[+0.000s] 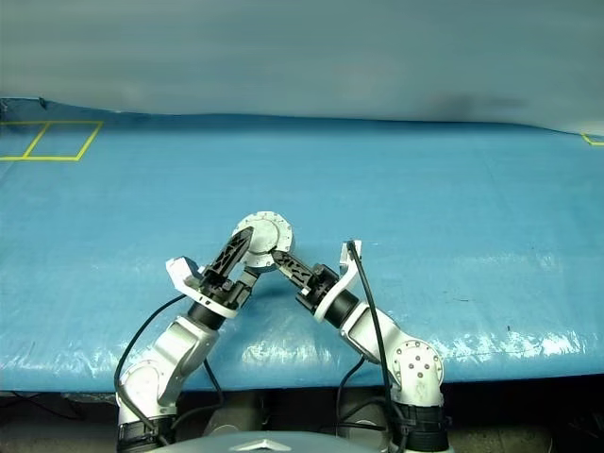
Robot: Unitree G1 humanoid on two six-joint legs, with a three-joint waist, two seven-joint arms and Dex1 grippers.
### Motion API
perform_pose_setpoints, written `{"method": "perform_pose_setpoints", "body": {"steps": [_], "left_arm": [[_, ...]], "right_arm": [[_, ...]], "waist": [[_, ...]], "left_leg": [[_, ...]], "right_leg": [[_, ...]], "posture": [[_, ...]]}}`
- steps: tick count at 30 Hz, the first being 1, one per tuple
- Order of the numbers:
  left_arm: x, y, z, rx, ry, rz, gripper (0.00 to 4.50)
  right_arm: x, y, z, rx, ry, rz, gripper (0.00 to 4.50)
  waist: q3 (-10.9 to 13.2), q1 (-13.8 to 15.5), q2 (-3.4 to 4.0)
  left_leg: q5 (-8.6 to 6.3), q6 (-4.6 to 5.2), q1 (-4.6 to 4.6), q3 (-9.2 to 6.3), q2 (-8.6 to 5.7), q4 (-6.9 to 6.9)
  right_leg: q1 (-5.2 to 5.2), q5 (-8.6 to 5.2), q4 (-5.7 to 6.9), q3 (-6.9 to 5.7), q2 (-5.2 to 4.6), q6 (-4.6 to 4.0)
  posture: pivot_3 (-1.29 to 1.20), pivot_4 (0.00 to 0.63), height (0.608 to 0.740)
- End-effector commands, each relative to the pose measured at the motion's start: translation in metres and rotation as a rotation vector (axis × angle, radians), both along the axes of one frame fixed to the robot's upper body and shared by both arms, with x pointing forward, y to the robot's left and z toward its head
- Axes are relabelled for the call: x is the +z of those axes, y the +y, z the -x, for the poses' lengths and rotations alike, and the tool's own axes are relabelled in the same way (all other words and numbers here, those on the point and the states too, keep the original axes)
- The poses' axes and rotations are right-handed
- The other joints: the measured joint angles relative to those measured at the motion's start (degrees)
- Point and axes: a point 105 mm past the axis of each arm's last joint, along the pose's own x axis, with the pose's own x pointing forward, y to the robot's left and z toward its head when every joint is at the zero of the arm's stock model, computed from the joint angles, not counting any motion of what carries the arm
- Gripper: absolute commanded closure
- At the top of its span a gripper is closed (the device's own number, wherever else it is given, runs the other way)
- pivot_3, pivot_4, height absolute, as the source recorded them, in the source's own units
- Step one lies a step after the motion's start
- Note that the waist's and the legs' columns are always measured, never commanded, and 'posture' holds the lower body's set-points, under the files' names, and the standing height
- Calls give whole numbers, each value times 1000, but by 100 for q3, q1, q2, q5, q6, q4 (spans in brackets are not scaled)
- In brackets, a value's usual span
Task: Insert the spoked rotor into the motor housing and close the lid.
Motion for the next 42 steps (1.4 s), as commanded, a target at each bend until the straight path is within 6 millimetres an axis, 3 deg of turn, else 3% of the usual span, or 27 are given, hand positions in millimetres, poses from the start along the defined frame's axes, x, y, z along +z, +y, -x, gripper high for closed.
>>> {"method": "perform_pose_setpoints", "body": {"steps": [1, 3, 5, 11, 14, 20, 24, 31, 35, 42], "left_arm": [[6, -7, -3, -18, -16, 20, 56], [5, -8, -3, -23, -4, 25, 56], [3, -8, -3, -27, 6, 28, 417], [3, -6, 1, -21, 15, 34, 2062], [2, -3, 2, -9, 21, 32, 2045], [3, 7, -5, 45, 33, -19, 2045], [-1, 20, -21, 111, 73, -92, 2045], [-3, 48, -57, 210, 104, -208, 2045], [-5, 66, -83, 287, 130, -295, 2045], [13, 92, -134, 404, 117, -374, 2045]], "right_arm": [[28, 7, 9, 45, -99, -79, 3283], [29, 7, 9, 46, -104, -78, 3283], [29, 7, 9, 40, -115, -71, 3283], [29, 2, 5, 5, -151, -38, 3283], [29, 0, 5, -1, -170, -39, 3283], [22, -7, 6, -6, -254, 69, 1282], [19, -13, 16, 8, -473, 254, 18], [-1, -16, 34, 71, -755, 505, 0], [-24, -23, 32, 46, -873, 730, 0], [-38, -36, 26, -40, -935, 880, 0]], "waist": [[0, -6, 0], [0, -9, 0], [0, -9, 0], [0, -12, 0], [0, -14, 0], [0, -11, 0], [0, 5, -1], [-2, 39, -4], [-2, 54, -8], [6, 63, -23]], "left_leg": [[0, 0, 0, 0, 0, 0], [0, 0, -1, 0, 0, 0], [0, 0, -1, 0, 0, 0], [0, 0, 1, 0, 0, 1], [0, 0, 0, 0, 0, 1], [0, 0, 1, 0, -1, 3], [0, 0, 3, 0, 0, 4], [1, -1, 8, 0, -2, 10], [4, -6, 10, 0, -2, 13], [9, -10, 7, -2, -3, 15]], "right_leg": [[0, 0, 0, 0, 0, 0], [0, 0, -1, 0, 0, 0], [0, 0, 0, 0, 0, 0], [2, 0, 0, 0, 0, 1], [1, 1, 0, 0, 0, 1], [3, 1, 0, 1, 0, 2], [4, 1, 1, 0, 2, 4], [12, 10, 0, 3, 5, 18], [14, 17, 1, 4, 7, 25], [13, 35, 0, 3, 9, 47]], "posture": [[0, 150, 740], [0, 150, 740], [0, 150, 740], [0, 150, 740], [0, 150, 740], [0, 150, 740], [0, 150, 740], [0, 150, 740], [0, 150, 740], [0, 150, 740]]}}
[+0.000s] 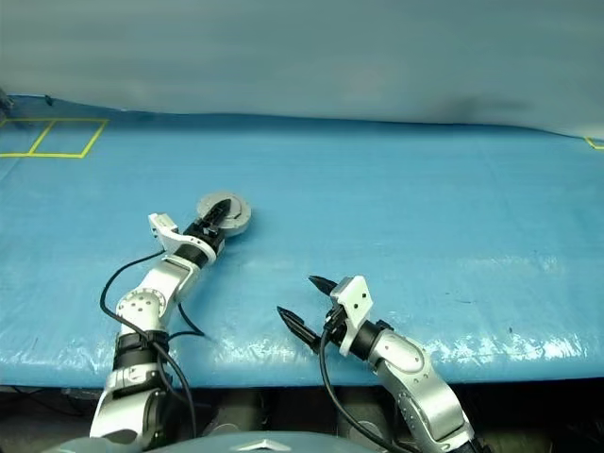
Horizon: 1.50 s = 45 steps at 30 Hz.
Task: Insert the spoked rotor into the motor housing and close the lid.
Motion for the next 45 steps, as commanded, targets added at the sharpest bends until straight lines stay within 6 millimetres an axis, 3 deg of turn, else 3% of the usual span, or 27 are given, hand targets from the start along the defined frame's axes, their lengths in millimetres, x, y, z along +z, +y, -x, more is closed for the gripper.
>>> {"method": "perform_pose_setpoints", "body": {"steps": [1, 8, 17, 21, 23, 24, 28, 32, 37, 45], "left_arm": [[33, 9, -26, 31, -101, -32, 2045], [31, -1, -61, 26, -19, -54, 2045], [6, -14, -63, -23, 92, -99, 2045], [-10, -4, -54, -19, 146, -105, 760], [-16, 1, -46, -32, 163, -123, 129], [-21, 6, -40, -35, 180, -126, 33], [-34, 19, -13, -60, 228, -150, 33], [-42, 24, 25, -114, 264, -193, 33], [-32, 16, 65, -206, 211, -219, 33], [-13, 1, 105, -188, -102, -847, 33]], "right_arm": [[4, -4, -4, -42, -91, 37, 0], [-4, -5, -7, -73, -117, 91, 0], [-8, -3, -5, -81, -109, 114, 0], [-9, -2, -7, -84, -106, 119, 0], [-10, -1, -7, -82, -103, 121, 0], [-10, 0, -6, -80, -100, 121, 0], [-11, 3, -5, -70, -91, 117, 0], [-9, 5, -7, -66, -55, 65, 0], [-8, 0, -11, -61, -55, 69, 0], [2, -17, -26, -157, -77, 31, 0]], "waist": [[2, -2, -4], [5, 8, -10], [6, -41, -12], [2, -52, -10], [-2, -97, -6], [-4, -123, -5], [-11, -201, -2], [-48, -233, 13], [-76, -180, 24], [-81, -38, 24]], "left_leg": [[0, 0, 0, 1, 0, 0], [2, -1, -3, -2, -3, -1], [4, -5, 4, -4, -2, -5], [5, -7, 15, -4, -1, -5], [5, -7, 22, -3, 0, -5], [5, -8, 28, -2, 1, -5], [2, -7, 111, 9, 6, -26], [2, -8, 121, 9, 10, -26], [2, -8, 123, 10, 6, -19], [1, -9, 114, 22, 7, -22]], "right_leg": [[0, 3, -2, 2, 0, 5], [-1, 8, -4, 0, 0, 13], [2, 8, 3, 0, 0, 14], [9, 9, 8, 1, 0, 15], [16, 9, 10, 2, 0, 15], [22, 9, 10, 3, 0, 15], [85, 3, 7, 12, -2, 8], [92, 0, 13, 12, -2, 2], [97, -16, 13, 14, -6, -26], [85, -22, 7, 22, -9, -45]], "posture": [[0, 150, 740], [0, 150, 740], [0, 150, 740], [0, 150, 740], [0, 150, 740], [0, 150, 740], [0, 150, 740], [0, 150, 740], [0, 150, 740], [0, 150, 740]]}}
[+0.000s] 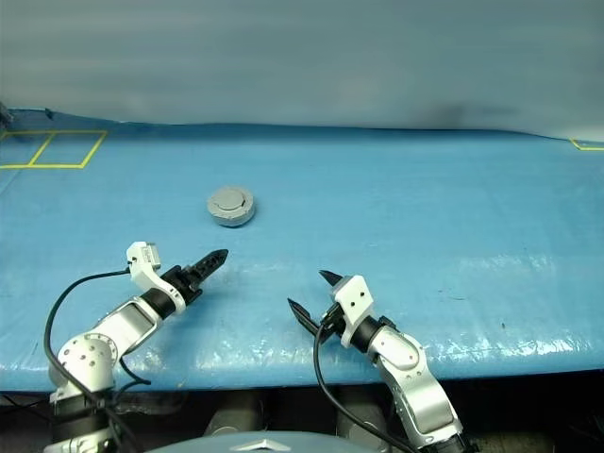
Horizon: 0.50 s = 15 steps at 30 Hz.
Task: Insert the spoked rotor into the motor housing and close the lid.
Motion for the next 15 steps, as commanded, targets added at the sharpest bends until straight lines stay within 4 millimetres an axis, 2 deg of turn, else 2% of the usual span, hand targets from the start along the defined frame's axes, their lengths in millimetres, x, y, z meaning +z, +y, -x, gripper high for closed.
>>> {"method": "perform_pose_setpoints", "body": {"steps": [1, 3, 8, 15], "left_arm": [[18, -11, 5, -34, -212, -225, 33], [16, -12, 11, -34, -269, -307, 33], [0, -22, 26, -136, -416, -663, 33], [-2, -26, 35, -100, -483, -637, 33]], "right_arm": [[11, -6, -5, -43, -33, -44, 0], [13, -6, -4, -42, -54, -54, 0], [14, -13, -8, -108, -83, -47, 0], [14, -13, -8, -173, -92, -65, 0]], "waist": [[0, 48, -1], [1, 78, 0], [1, 107, 1], [2, 106, 4]], "left_leg": [[0, 0, -3, 0, 0, 0], [-1, -1, -8, 2, 1, -3], [-2, 0, -23, 12, 1, -12], [-5, 6, -35, 16, 3, -17]], "right_leg": [[-3, -1, -1, 0, -1, -1], [-9, -2, -3, 0, -3, -3], [-28, -4, -5, 0, -9, -6], [-42, -5, -8, -3, -13, -5]], "posture": [[0, 150, 740], [0, 150, 740], [0, 150, 740], [0, 150, 740]]}}
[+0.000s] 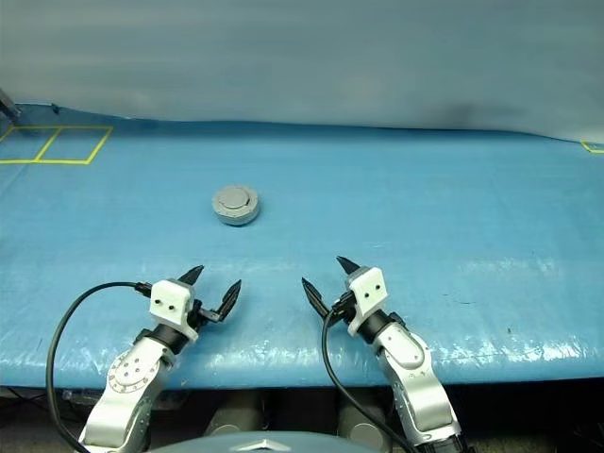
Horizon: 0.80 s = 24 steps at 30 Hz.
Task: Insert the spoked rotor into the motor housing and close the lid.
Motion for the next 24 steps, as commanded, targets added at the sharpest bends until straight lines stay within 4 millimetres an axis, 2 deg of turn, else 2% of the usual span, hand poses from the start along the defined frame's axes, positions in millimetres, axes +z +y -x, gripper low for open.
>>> {"method": "perform_pose_setpoints", "body": {"steps": [1, 10, 24], "left_arm": [[7, -1, 2, 1, -58, 17, 33], [8, 16, 2, 62, -64, 28, 33], [6, 11, -1, 28, -53, 36, 33]], "right_arm": [[4, 0, 2, -12, -27, -6, 0], [-6, 0, 3, 2, 1, 41, 0], [-9, 1, 8, -3, 15, 35, 0]], "waist": [[1, 0, 2], [2, -9, 1], [2, -12, 1]], "left_leg": [[0, 0, 0, 0, 0, -2], [0, 1, 0, -1, 0, -1], [0, 1, 0, -1, 0, 0]], "right_leg": [[0, -1, 0, -1, 0, 0], [0, -2, 1, -4, 0, -1], [1, -2, 1, -5, 0, 0]], "posture": [[0, 150, 740], [0, 150, 740], [0, 150, 740]]}}
